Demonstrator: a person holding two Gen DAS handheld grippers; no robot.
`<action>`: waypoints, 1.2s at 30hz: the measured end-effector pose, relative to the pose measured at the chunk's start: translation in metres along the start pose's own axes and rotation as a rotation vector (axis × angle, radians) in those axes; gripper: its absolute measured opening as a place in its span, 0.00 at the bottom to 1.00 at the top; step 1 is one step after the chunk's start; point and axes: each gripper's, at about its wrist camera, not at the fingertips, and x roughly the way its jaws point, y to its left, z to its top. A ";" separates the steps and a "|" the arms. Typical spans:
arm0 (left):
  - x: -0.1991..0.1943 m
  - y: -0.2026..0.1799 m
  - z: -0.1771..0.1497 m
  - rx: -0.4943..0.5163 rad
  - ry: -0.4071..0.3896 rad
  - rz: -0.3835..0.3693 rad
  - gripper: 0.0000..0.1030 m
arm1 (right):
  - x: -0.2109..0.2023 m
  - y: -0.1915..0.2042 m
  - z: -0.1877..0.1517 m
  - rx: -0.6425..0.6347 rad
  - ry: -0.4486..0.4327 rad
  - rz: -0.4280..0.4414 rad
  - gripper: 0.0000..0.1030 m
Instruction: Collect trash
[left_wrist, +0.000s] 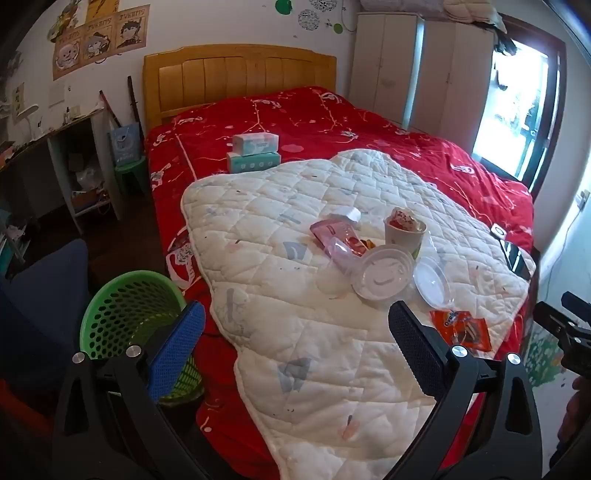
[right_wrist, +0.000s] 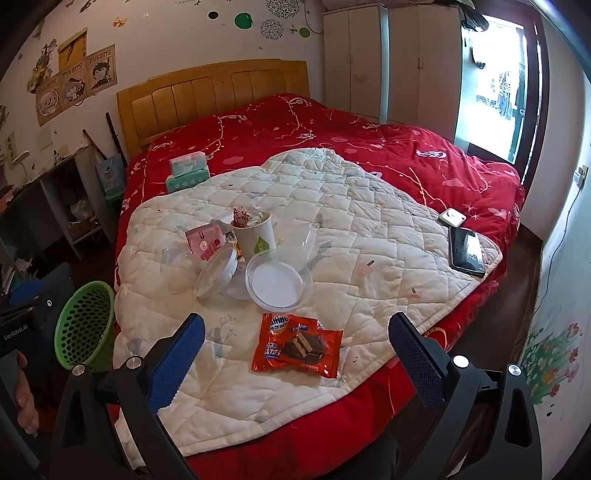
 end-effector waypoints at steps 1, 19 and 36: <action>-0.001 0.000 -0.001 0.001 -0.014 0.000 0.95 | -0.001 0.000 0.000 0.004 -0.008 0.003 0.93; 0.000 -0.001 -0.001 -0.002 0.000 -0.003 0.95 | 0.001 -0.001 -0.001 0.003 -0.004 -0.002 0.93; 0.006 -0.005 -0.001 -0.014 0.015 -0.008 0.95 | 0.004 -0.004 -0.001 0.005 0.000 -0.001 0.93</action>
